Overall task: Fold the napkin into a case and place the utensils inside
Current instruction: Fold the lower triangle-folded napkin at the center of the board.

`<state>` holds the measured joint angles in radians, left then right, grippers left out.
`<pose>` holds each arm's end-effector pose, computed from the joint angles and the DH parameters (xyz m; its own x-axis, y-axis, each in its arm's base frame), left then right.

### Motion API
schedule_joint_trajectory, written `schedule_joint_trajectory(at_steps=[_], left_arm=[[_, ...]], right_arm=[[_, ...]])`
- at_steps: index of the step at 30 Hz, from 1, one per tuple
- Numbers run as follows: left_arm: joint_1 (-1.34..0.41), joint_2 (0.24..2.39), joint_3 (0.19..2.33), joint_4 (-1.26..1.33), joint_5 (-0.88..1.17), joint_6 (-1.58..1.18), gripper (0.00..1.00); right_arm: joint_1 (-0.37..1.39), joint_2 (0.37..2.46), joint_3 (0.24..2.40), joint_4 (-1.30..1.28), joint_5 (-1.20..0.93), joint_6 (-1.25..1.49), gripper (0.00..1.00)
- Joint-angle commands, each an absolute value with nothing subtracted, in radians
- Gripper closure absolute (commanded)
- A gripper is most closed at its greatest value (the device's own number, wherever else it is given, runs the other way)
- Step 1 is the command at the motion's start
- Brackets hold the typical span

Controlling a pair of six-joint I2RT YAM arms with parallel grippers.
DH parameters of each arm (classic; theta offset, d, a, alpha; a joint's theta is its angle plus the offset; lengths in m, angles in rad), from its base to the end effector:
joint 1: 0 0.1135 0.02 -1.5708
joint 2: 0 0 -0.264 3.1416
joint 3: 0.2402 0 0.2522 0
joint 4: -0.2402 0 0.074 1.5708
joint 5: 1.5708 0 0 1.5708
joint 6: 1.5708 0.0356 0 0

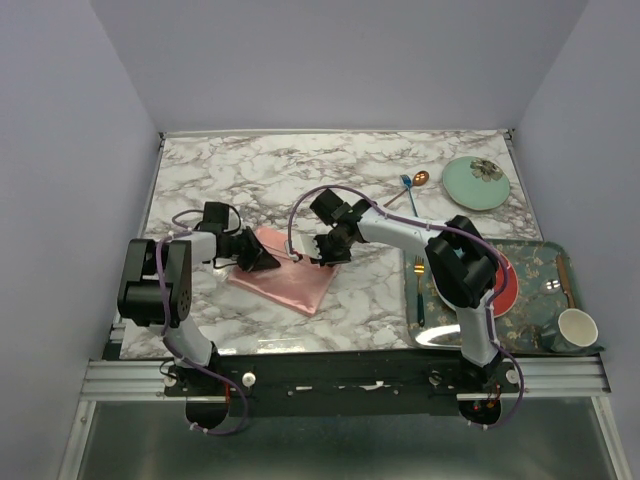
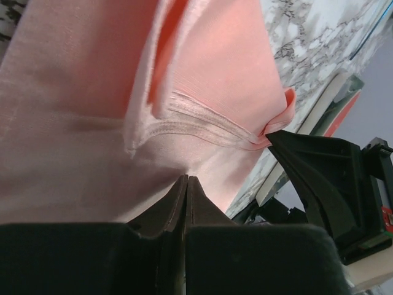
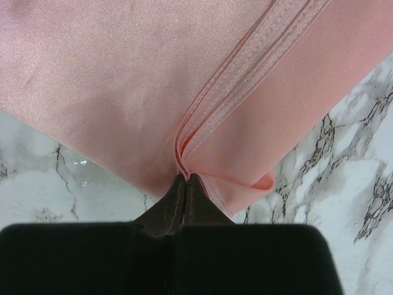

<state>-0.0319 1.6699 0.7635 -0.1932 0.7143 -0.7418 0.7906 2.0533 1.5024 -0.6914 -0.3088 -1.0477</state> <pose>0.2893 -0.0326 0.1304 -0.8737 -0.4828 0.0597 -0.3648 0.5690 -0.7370 0.2859 0.3043 0.1681 0.3137 -0.8563 -0.4104 -0.9495 -0.2828 -0.1358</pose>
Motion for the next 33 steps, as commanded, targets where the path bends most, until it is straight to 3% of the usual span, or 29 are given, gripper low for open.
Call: schedule_joint_trajectory(at_steps=[1,5,18,33], left_arm=[[-0.040,1.719,0.778,-0.212,0.641,-0.770,0.95],[-0.038,1.747,0.773,-0.255,0.581,-0.776,1.00],[-0.038,1.769,0.756,-0.258,0.534,-0.796,1.00],[-0.032,1.674,0.752,-0.187,0.592,-0.760,0.98]], right_arm=[[0.784,2.040,1.532,-0.758,-0.333,-1.049,0.99],[0.790,2.011,1.548,-0.811,-0.367,-1.035,0.99],[0.813,1.993,1.560,-0.848,-0.442,-0.986,0.99],[0.828,2.077,1.413,-0.696,-0.353,-1.025,0.99]])
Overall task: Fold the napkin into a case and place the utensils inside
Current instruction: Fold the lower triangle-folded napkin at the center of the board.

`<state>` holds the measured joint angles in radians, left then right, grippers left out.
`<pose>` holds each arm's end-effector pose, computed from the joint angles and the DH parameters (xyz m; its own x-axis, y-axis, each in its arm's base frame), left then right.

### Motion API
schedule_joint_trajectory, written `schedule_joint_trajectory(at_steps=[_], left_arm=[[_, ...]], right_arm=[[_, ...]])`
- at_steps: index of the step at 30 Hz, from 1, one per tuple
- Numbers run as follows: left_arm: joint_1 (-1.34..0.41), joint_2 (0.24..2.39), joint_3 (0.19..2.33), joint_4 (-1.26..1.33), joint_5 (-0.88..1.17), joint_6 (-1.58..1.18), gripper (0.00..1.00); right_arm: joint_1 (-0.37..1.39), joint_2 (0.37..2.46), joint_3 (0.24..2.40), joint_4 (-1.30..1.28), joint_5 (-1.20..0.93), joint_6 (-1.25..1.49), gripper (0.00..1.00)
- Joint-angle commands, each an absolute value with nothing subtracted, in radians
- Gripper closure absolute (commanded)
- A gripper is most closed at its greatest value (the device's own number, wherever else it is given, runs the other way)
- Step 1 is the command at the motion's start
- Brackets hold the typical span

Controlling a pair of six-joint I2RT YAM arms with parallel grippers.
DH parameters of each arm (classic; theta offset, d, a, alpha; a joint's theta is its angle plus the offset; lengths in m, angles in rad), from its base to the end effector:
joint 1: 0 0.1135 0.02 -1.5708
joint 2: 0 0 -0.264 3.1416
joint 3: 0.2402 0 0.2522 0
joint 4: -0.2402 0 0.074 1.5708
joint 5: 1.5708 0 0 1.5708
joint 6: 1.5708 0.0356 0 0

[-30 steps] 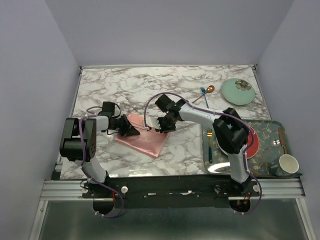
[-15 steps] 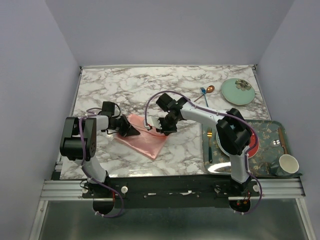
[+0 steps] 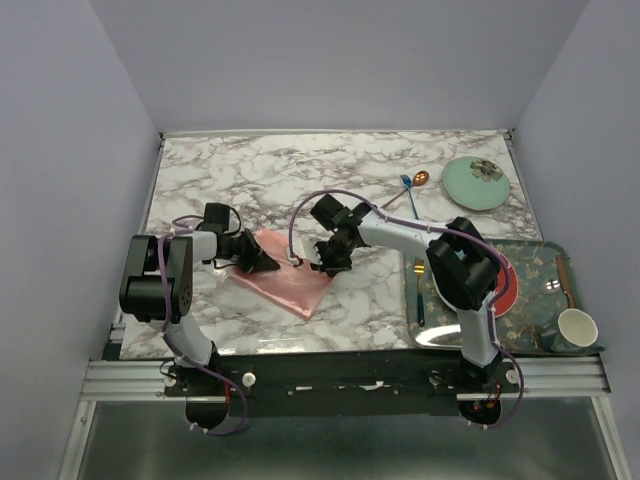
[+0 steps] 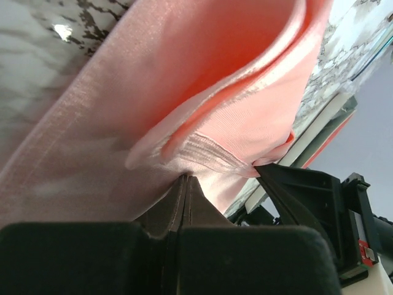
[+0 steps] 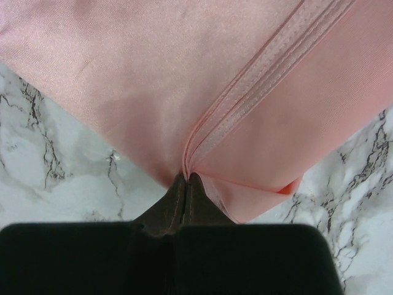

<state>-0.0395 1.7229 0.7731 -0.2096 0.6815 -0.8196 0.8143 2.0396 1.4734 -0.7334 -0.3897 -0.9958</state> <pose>0.2909 -0.0339 0.1170 -0.8315 -0.5352 0.1491 -0.4766 0.5493 -0.6864 0.2694 0.3052 0.1652 0.2635 -0.8518 -0.4528 -0.9588 -0.2829 -0.0258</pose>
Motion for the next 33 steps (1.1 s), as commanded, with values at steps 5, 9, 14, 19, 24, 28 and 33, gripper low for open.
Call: schedule_joint_trajectory(at_steps=[5,9,14,19,24,28,33], left_arm=[[-0.026,1.507,0.827,-0.248,0.647,-0.628,0.88],[-0.025,1.477,0.896,-0.256,0.646,-0.594,0.61],[-0.072,1.578,0.991,-0.249,0.598,-0.575,0.59],[-0.095,1.661,1.066,-0.284,0.589,-0.517,0.63],[-0.097,1.689,1.173,-0.435,0.597,-0.211,0.55],[-0.089,1.646,1.247,-0.579,0.624,0.232,0.55],[-0.028,1.452,1.085,-0.563,0.748,0.668,0.58]], right_arm=[[0.830,2.074,1.388,-0.681,-0.311,-1.095,0.99],[0.834,2.065,1.361,-0.663,-0.293,-1.135,0.99],[0.836,2.077,1.373,-0.650,-0.278,-1.153,0.99],[0.828,2.092,1.368,-0.621,-0.223,-1.218,0.99],[0.810,2.074,1.362,-0.597,-0.187,-1.302,0.99],[0.795,2.039,1.324,-0.555,-0.178,-1.402,0.99],[0.773,2.032,1.364,-0.558,-0.210,-1.405,0.99]])
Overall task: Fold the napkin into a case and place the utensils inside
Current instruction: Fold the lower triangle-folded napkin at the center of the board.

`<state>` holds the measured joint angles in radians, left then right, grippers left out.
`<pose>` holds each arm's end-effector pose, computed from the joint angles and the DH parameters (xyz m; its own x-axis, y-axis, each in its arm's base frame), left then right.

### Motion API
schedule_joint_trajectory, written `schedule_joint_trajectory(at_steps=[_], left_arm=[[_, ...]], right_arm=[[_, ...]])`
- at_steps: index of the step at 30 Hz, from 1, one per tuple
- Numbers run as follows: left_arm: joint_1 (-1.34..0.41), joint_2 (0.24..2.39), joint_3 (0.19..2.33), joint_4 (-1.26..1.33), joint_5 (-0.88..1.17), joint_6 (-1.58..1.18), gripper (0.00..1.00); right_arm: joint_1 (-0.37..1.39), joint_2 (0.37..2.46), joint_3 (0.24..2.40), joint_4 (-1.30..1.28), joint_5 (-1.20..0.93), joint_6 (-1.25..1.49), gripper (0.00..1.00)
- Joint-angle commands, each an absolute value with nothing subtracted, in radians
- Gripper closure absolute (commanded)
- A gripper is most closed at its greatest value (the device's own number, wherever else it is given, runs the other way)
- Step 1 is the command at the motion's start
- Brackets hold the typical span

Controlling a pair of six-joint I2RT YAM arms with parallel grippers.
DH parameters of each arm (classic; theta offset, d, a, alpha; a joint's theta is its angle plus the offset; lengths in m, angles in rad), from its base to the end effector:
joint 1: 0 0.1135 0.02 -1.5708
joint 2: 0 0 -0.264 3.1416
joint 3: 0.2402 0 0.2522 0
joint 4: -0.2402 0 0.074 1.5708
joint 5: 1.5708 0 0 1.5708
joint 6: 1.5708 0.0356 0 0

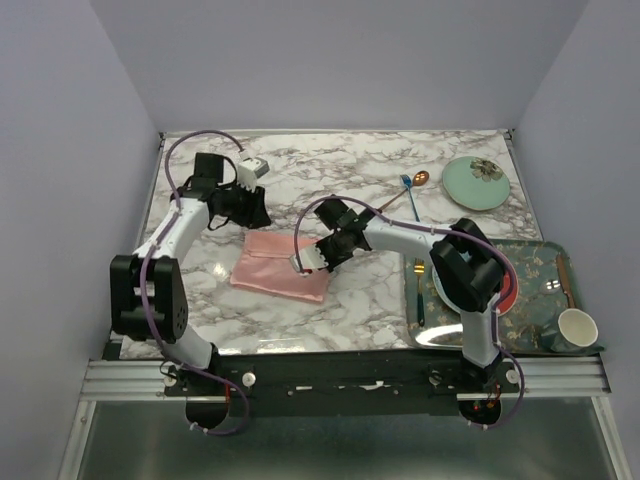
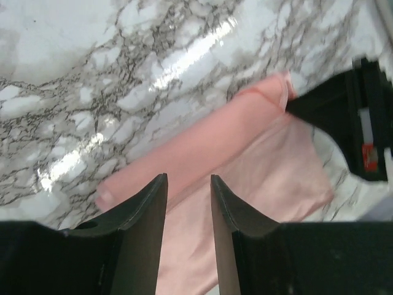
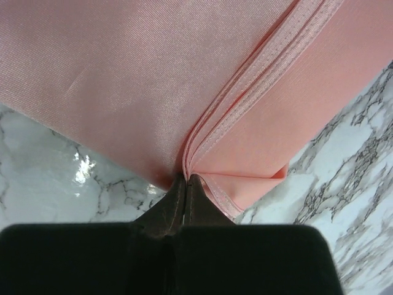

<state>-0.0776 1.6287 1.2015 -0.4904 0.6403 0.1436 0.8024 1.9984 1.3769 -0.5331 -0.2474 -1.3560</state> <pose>0.3427 -0.0480 0.2487 -0.7229 0.1713 -0.6694 0.5331 0.7546 -0.3826 0.2769 0.2990 0.1606 0.6128 -0.7290 -0.3050 -0.7843 -0.5141 -0.3473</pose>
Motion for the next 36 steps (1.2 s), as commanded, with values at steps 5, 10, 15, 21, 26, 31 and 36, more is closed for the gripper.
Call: schedule_joint_trajectory(at_steps=[5,10,15,21,26,31,36], left_arm=[[0.032,1.209,0.812,-0.541,0.756,1.124,0.76],[0.003,1.013,0.577,-0.404,0.802,1.377,0.96],[-0.194,0.939,0.433,-0.218,0.720,1.419,1.00],[-0.435,0.917,0.281,0.029,0.635,1.463,1.00],[-0.593,1.008,0.233,0.207,0.522,1.450,1.00],[-0.672,1.124,0.236,0.371,0.430,1.419,1.00],[-0.709,1.210,0.252,0.445,0.379,1.422,1.00]], right_arm=[[0.765,2.039,1.396,-0.589,-0.255,-1.385,0.99],[0.765,2.033,1.393,-0.603,-0.290,-1.364,0.99],[0.758,2.028,1.399,-0.623,-0.324,-1.335,0.99],[0.750,2.037,1.445,-0.650,-0.371,-1.289,0.99],[0.747,2.042,1.456,-0.653,-0.387,-1.273,0.99],[0.742,2.039,1.465,-0.658,-0.403,-1.264,0.99],[0.744,2.039,1.485,-0.667,-0.414,-1.247,0.99]])
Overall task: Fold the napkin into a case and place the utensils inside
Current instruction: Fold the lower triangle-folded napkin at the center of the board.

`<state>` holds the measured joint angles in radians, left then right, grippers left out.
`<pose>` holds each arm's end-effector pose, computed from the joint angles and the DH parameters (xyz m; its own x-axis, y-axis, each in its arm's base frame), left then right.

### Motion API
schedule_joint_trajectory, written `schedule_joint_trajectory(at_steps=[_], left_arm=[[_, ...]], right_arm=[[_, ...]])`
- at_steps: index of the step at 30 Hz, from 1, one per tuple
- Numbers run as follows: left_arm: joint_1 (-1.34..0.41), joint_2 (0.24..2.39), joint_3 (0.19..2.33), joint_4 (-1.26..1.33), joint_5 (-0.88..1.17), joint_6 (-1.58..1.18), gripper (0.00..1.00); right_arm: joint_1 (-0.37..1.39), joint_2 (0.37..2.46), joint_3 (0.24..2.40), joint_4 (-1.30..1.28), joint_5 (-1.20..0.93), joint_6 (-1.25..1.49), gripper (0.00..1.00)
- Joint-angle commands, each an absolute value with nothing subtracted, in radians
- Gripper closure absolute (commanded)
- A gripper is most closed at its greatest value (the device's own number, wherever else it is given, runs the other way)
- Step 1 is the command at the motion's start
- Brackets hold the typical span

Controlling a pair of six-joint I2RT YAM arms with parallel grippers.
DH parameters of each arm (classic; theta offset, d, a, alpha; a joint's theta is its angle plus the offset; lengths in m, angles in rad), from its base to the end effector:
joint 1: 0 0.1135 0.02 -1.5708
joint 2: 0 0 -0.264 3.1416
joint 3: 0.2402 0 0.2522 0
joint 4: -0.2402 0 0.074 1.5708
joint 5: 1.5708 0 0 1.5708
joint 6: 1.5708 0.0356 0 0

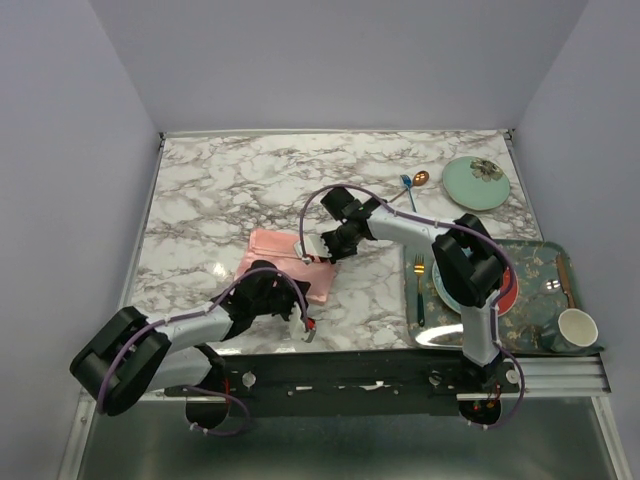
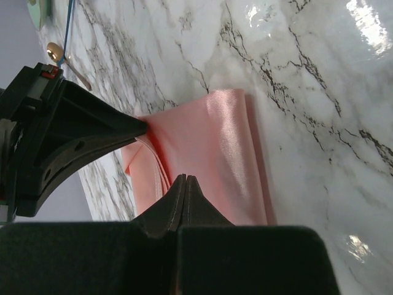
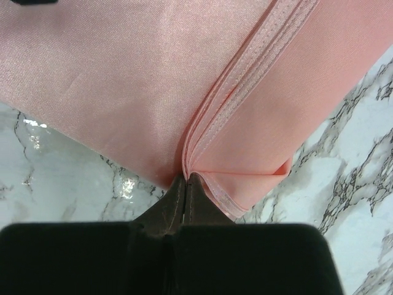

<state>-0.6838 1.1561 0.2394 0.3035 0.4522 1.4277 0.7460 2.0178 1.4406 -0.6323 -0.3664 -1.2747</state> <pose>0.1429 -0.1365 0.1362 0.7730 0.5185 -0.3655 0.5621 -0.2926 0.7736 0.2925 0.2877 0.1679 0.4946 -0.7589 -0.4237 -0.8691 -0.4323 -0.2403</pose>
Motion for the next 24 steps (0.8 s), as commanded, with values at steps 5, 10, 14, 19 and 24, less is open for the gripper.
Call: schedule_joint_trajectory(at_steps=[5,10,14,19,24], left_arm=[[-0.724,1.249,0.264,0.445,0.357,1.417,1.00],[-0.727,1.256,0.249,0.423,0.348,1.428,1.00],[-0.732,1.256,0.252,0.411,0.345,1.419,1.00],[-0.735,1.269,0.258,0.397,0.339,1.416,1.00],[-0.738,1.278,0.267,0.382,0.341,1.414,1.00]], right_arm=[[0.742,2.033,1.520,-0.689,-0.440,-1.207,0.99],[0.742,2.029,1.569,-0.745,-0.480,-1.166,0.99],[0.742,2.026,1.563,-0.758,-0.486,-1.166,0.99],[0.742,2.040,1.588,-0.791,-0.512,-1.132,0.99],[0.742,2.052,1.614,-0.804,-0.531,-1.097,0.99]])
